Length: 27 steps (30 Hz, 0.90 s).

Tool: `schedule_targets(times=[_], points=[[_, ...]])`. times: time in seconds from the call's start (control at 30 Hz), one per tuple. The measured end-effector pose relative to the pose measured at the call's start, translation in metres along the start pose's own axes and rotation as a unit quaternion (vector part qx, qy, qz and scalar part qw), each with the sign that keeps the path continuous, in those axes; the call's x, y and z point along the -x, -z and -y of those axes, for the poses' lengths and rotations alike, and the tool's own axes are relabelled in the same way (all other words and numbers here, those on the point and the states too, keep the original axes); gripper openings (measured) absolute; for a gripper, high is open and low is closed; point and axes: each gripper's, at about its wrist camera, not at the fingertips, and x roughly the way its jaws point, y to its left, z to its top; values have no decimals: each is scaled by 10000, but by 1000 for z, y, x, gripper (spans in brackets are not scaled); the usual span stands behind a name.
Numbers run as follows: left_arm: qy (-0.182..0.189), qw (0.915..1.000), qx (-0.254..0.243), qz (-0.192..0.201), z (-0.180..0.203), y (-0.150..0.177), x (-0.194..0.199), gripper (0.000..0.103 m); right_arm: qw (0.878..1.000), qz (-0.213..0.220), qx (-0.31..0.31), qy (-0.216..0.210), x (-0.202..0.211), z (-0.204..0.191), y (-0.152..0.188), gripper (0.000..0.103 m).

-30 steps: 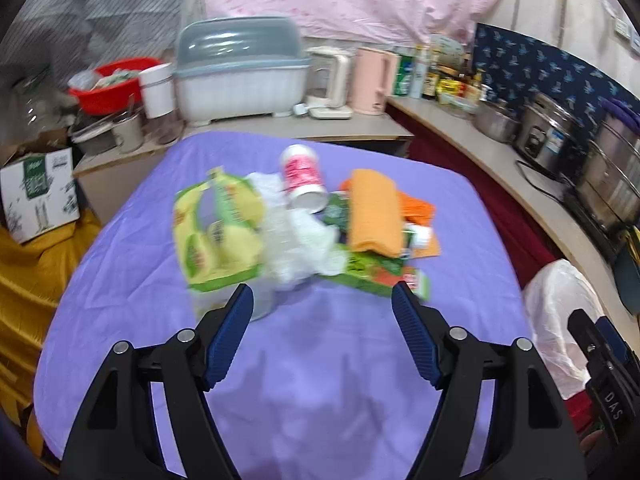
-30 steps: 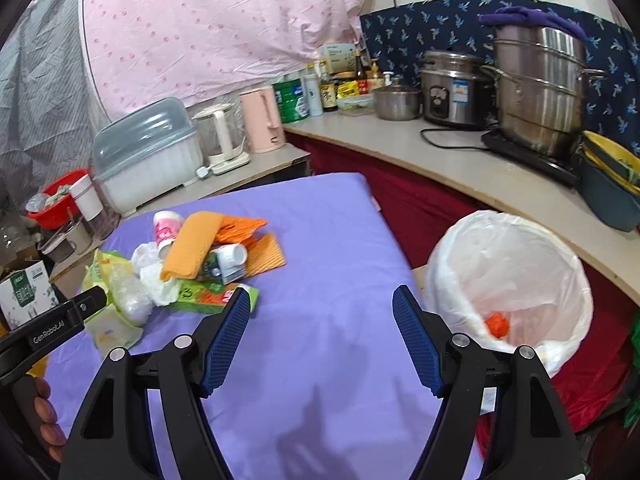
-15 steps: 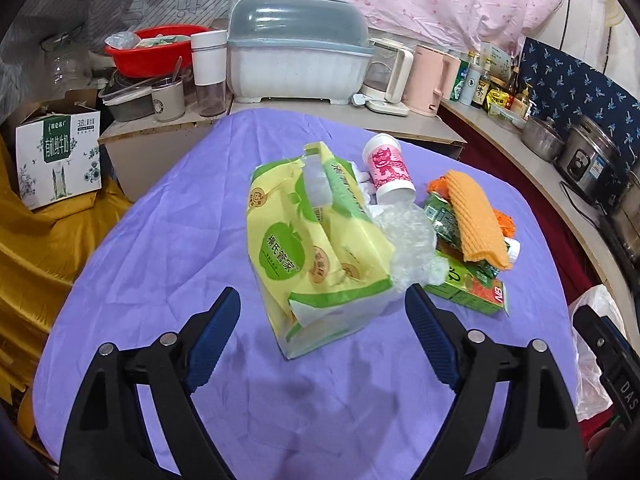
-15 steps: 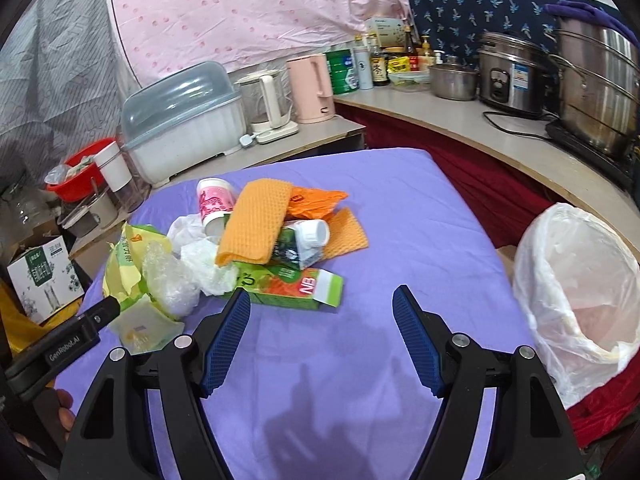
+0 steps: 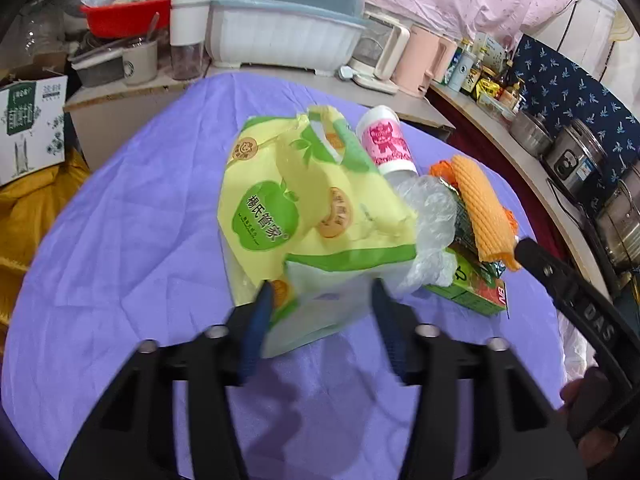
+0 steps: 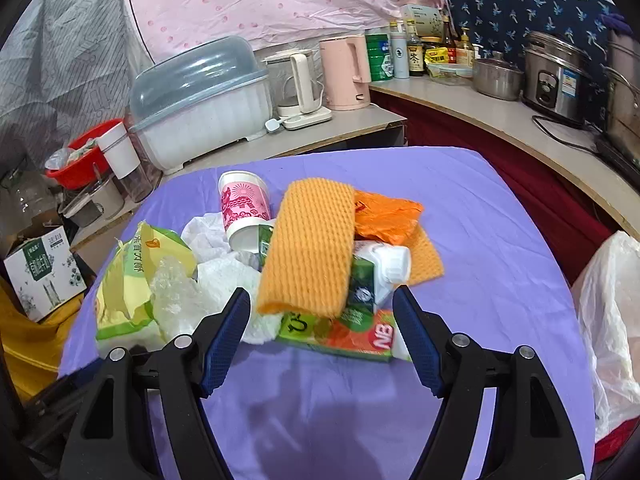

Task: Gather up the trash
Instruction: 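Grasp the orange foam net with the right gripper while the left grasps the yellow-green snack bag, then carry the foam net and snack bag over the trash bin with both grippers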

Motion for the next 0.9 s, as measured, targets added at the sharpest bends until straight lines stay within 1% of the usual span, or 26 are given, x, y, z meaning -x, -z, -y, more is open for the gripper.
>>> schedule_targets(times=[0.03, 0.07, 0.13, 0.2, 0.27, 0.33, 0.37, 0.43, 0.5, 0.63, 0.9], points=[[25, 10000, 3, -42, -1, 0, -2, 28, 10000, 3, 20, 4, -3, -2, -2, 71], [60, 10000, 17, -66, -2, 0, -4, 25, 10000, 9, 51, 6, -6, -5, -4, 71], [105, 9999, 23, -89, -3, 0, -5, 15, 9999, 2, 106, 45, -14, -10, -6, 71], [119, 9999, 5, -90, -5, 0, -7, 10, 9999, -38, 137, 97, -22, -12, -6, 71], [119, 9999, -20, -58, -4, -1, -6, 8, 9996, -98, 178, 184, -29, -13, -6, 66], [137, 9999, -29, -26, -4, -1, -3, 6, 9993, -180, 223, 221, -35, -14, -5, 46], [159, 9999, -29, -7, -4, -1, -1, 5, 9992, -213, 228, 232, -36, -13, -4, 41], [180, 9998, -41, 55, -3, -2, 5, 3, 9994, -212, 198, 198, -36, -11, -3, 29], [190, 9997, -82, 134, -2, -3, 12, 2, 9996, -207, 156, 131, -32, -8, -2, 23], [242, 9994, -67, 251, 0, -4, 27, 2, 9999, -87, 68, 7, -17, -5, -3, 22], [331, 9976, -199, 570, 15, -3, 66, 2, 9995, 287, 4, -101, 30, 4, -9, 21]])
